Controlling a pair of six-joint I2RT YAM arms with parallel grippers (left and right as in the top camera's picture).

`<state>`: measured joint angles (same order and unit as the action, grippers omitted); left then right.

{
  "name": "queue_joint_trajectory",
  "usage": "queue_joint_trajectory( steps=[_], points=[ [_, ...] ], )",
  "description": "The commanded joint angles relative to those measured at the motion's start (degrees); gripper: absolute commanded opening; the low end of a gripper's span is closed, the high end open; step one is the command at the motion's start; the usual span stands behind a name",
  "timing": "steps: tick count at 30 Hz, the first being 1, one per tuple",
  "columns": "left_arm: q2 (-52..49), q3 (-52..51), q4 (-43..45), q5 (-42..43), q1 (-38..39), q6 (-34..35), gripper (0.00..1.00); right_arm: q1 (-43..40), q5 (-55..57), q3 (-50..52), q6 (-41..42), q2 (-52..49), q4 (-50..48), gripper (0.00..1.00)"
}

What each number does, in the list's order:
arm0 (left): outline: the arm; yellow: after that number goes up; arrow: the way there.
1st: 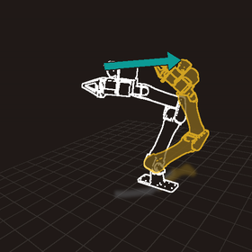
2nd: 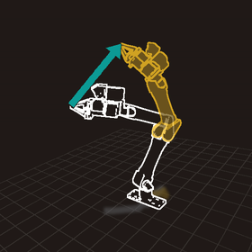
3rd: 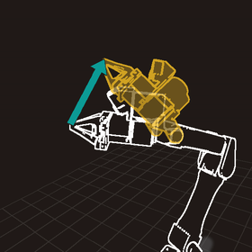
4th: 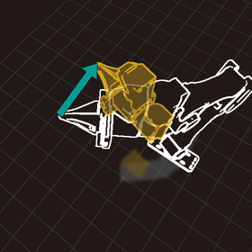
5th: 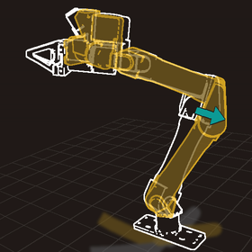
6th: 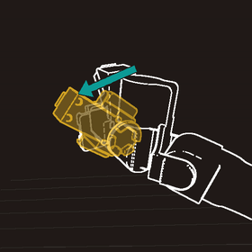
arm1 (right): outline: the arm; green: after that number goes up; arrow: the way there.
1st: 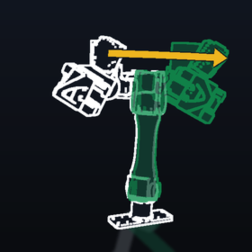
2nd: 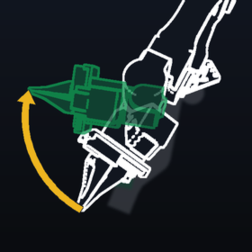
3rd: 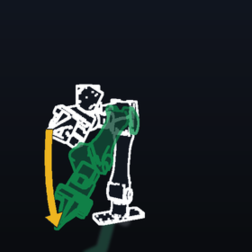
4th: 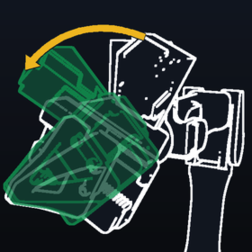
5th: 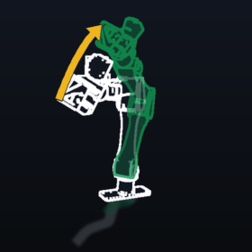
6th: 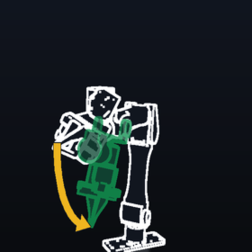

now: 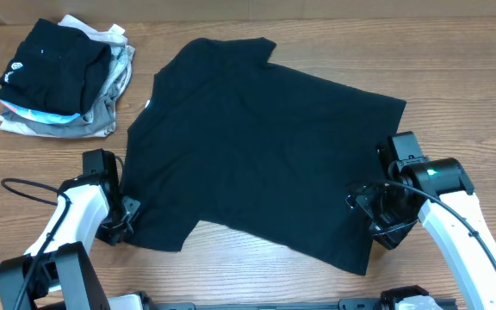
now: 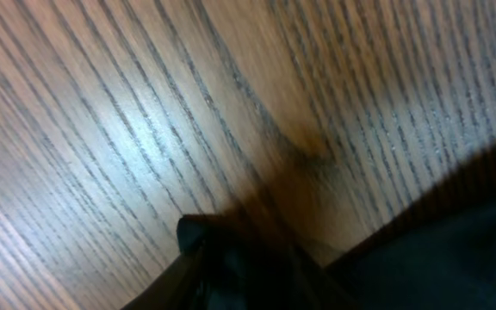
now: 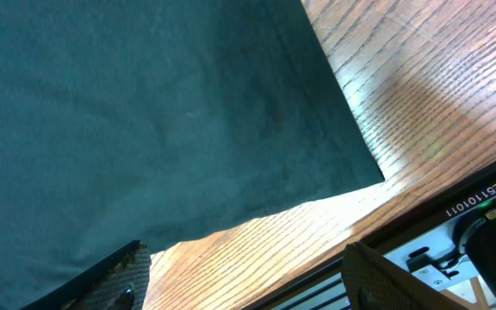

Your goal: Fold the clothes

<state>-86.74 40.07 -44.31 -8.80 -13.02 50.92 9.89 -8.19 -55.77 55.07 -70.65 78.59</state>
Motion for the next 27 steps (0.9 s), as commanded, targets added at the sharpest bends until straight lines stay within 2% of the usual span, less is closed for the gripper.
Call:
queue_joint_trajectory(
  steps=[1,4,5,10,13,20,23,27],
  points=[
    [-0.6,-2.4,0.2,2.2,-0.1,0.7,0.25,0.4,1.0,0.3,0.5,1.1,0.1,0.75],
    [-0.6,-2.4,-0.5,2.6,-0.1,0.6,0.06,0.4,1.0,0.3,0.5,1.1,0.6,0.75],
    [-0.6,-2.4,-0.4,2.6,-0.1,0.5,0.04,0.4,1.0,0.3,0.5,1.1,0.7,0.75],
    [-0.6,-2.4,0.1,2.6,-0.1,0.5,0.04,0.4,1.0,0.4,2.9,1.1,1.6,0.72],
    [-0.6,-2.4,1.0,2.6,-0.1,0.5,0.04,0.4,1.5,1.6,7.1,1.1,1.4,0.69],
    [-0.6,-2.4,2.9,2.9,-0.1,0.6,0.04,1.4,1.7,12.9,20.9,1.1,-4.1,0.68],
    [-0.6,-2.4,3.3,2.8,-0.1,0.5,0.05,1.4,0.7,18.3,24.2,1.1,-8.1,0.67],
    [-0.6,-2.4,4.1,2.9,-0.1,0.5,0.05,1.4,-0.7,21.9,24.7,1.1,-13.6,0.66]
  ],
)
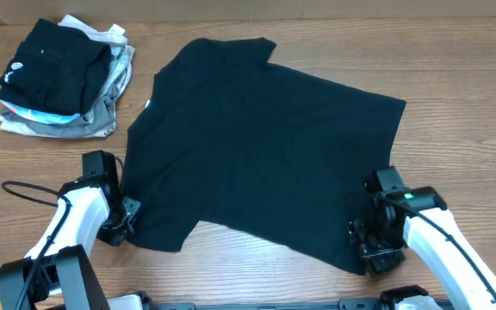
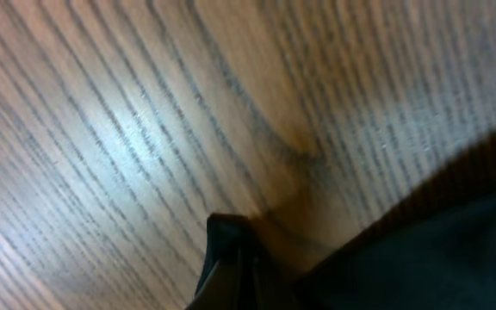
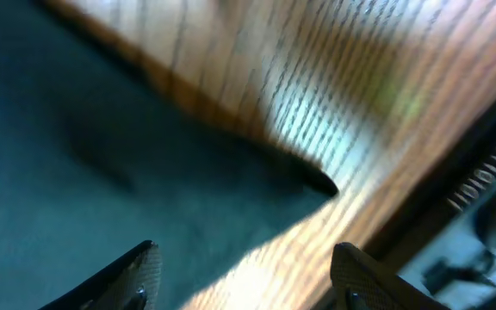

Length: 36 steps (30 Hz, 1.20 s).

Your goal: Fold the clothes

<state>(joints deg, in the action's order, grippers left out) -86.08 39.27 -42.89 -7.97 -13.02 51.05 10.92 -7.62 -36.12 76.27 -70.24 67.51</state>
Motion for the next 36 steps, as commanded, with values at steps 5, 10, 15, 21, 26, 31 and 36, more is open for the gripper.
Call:
queue_joint_trajectory(
  steps=[5,10,15,21,26,31,36],
  points=[
    [-1.2,-1.6,2.9,2.0,-0.1,0.4,0.05,0.4,-2.1,5.8,3.5,0.7,-4.8,0.64],
    [-1.2,-1.6,2.9,2.0,-0.1,0.4,0.06,0.4,-2.2,6.5,3.5,0.7,-2.3,0.64],
    [-1.2,-1.6,2.9,2.0,-0.1,0.4,0.06,0.4,-2.1,6.6,3.5,0.7,-2.2,0.65],
    [-1.2,-1.6,2.9,2.0,-0.1,0.4,0.06,0.4,-1.9,7.3,3.5,0.7,-4.2,0.65],
    [-1.2,-1.6,2.9,2.0,-0.1,0.4,0.06,0.4,-2.6,10.5,3.5,0.7,-7.6,0.64],
    [-1.2,-1.6,3.1,1.8,-0.1,0.4,0.06,0.4,-2.1,11.0,3.0,0.7,-8.3,0.39],
    [-1.2,-1.6,3.2,1.8,-0.1,0.4,0.05,0.4,-1.3,11.0,0.1,0.7,-9.2,0.18]
  ],
)
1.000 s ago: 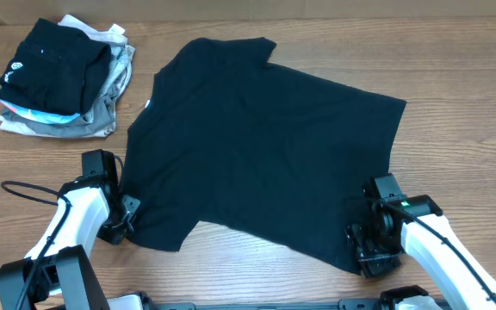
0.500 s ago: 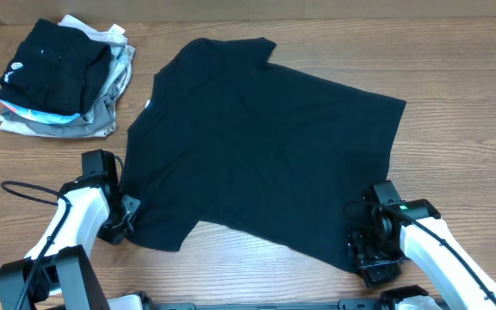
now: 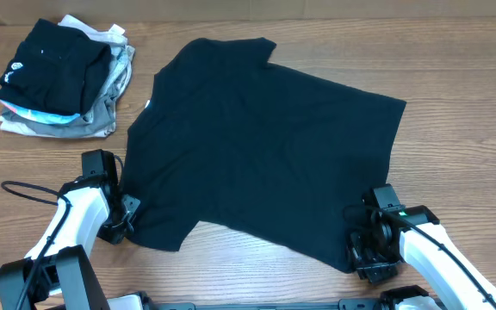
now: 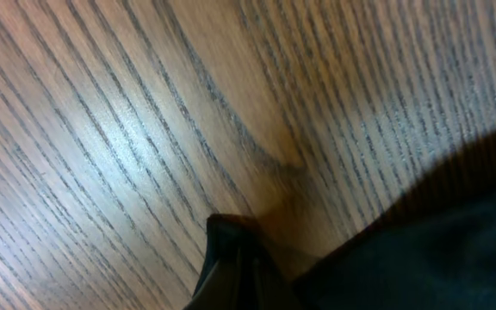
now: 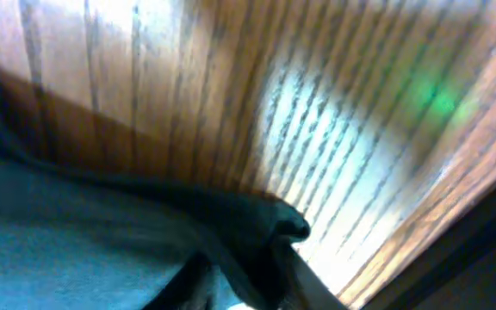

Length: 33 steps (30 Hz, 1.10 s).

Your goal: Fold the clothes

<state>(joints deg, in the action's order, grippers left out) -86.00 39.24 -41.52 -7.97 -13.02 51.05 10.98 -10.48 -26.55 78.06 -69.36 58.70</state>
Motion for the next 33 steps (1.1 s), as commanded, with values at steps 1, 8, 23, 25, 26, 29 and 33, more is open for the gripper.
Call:
queue_joint_trajectory(
  steps=[1,8,23,25,26,29,33],
  points=[
    [-1.3,-1.6,1.8,1.8,-0.1,0.4,0.05,0.3,1.6,1.4,-2.5,-0.2,-0.6,0.09],
    [-1.2,-0.2,2.2,2.7,-0.2,-3.6,0.04,0.2,3.0,-0.1,-6.5,-0.1,0.3,0.04],
    [6.2,19.1,-11.0,3.5,-0.2,-11.9,0.04,0.2,10.9,-22.1,-12.3,5.1,19.8,0.04],
    [7.7,20.0,-11.7,3.5,-0.2,-12.5,0.04,0.2,10.8,-23.2,-12.3,5.8,21.0,0.04],
    [8.5,20.3,-12.0,3.5,-0.2,-12.6,0.04,0.2,10.8,-23.5,-12.3,6.2,21.7,0.04],
    [11.2,20.5,-12.5,3.5,-0.2,-13.9,0.04,0.2,10.4,-23.7,-12.3,7.7,24.4,0.04],
    [15.6,20.6,-12.7,3.0,-0.2,-15.4,0.04,0.2,10.3,-24.0,-12.3,10.4,27.6,0.04]
  ],
)
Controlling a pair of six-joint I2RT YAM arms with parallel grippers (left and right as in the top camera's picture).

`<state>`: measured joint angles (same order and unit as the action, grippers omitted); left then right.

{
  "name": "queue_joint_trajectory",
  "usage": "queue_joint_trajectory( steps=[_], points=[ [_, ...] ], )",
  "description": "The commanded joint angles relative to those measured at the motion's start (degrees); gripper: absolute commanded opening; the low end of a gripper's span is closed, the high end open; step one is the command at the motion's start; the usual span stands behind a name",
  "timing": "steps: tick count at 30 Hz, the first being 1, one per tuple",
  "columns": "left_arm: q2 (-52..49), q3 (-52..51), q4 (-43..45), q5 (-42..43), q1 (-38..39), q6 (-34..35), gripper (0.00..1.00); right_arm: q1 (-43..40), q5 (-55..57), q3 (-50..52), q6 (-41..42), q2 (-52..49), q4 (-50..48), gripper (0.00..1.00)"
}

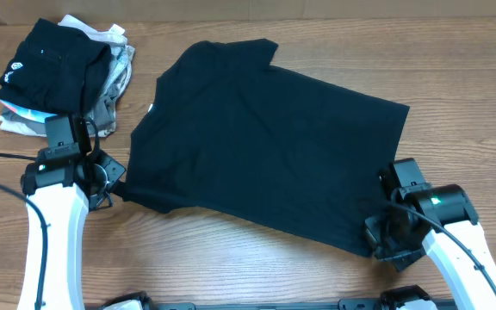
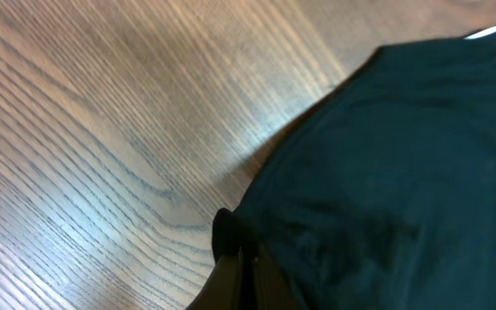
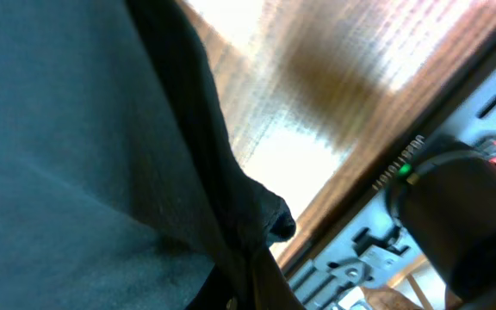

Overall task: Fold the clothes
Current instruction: 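Lift the hem and fold it up toward the collar with both grippers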

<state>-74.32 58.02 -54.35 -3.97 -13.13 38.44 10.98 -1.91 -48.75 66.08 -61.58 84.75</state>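
Note:
A black T-shirt point(image 1: 265, 146) lies spread across the middle of the wooden table point(image 1: 231, 267). My left gripper point(image 1: 108, 179) is at the shirt's left edge and shut on that corner. In the left wrist view the closed fingers point(image 2: 238, 267) pinch the dark cloth point(image 2: 386, 172) above the wood. My right gripper point(image 1: 384, 234) is shut on the shirt's near right corner. In the right wrist view the cloth point(image 3: 76, 129) hangs from the closed gripper point(image 3: 257, 275), with a small bunched tip beside it.
A pile of folded clothes point(image 1: 58, 77), black on top with grey and white beneath, sits at the far left, just beyond my left arm. The table's near edge and the robot's base point(image 3: 455, 198) lie close behind my right gripper.
My left gripper has moved away from the near edge and leftward with the shirt's corner, so the near left flap is gone. My right gripper has shifted right and slightly farther away, holding its corner.
At first my left gripper sat at the shirt's near left corner and the right one stood open over the right edge. The right gripper then came down to the near right corner and shut on it. Now both hold their corners and the near hem runs straight.

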Motion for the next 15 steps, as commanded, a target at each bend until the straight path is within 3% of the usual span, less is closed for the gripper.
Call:
queue_joint_trajectory(
  steps=[1,10,15],
  points=[
    [5.0,1.9,0.1,-1.1,-0.1,-3.0,0.04,0.2,1.5,-2.0,-0.3,3.4,2.2,0.04],
    [9.2,3.7,-2.6,-0.9,0.0,-3.8,0.04,0.2,-0.9,-2.3,-0.4,10.7,4.1,0.04],
    [8.9,3.7,1.1,-0.9,0.1,-3.8,0.04,0.2,2.0,-2.3,-1.9,9.8,-1.2,0.04]
  ],
)
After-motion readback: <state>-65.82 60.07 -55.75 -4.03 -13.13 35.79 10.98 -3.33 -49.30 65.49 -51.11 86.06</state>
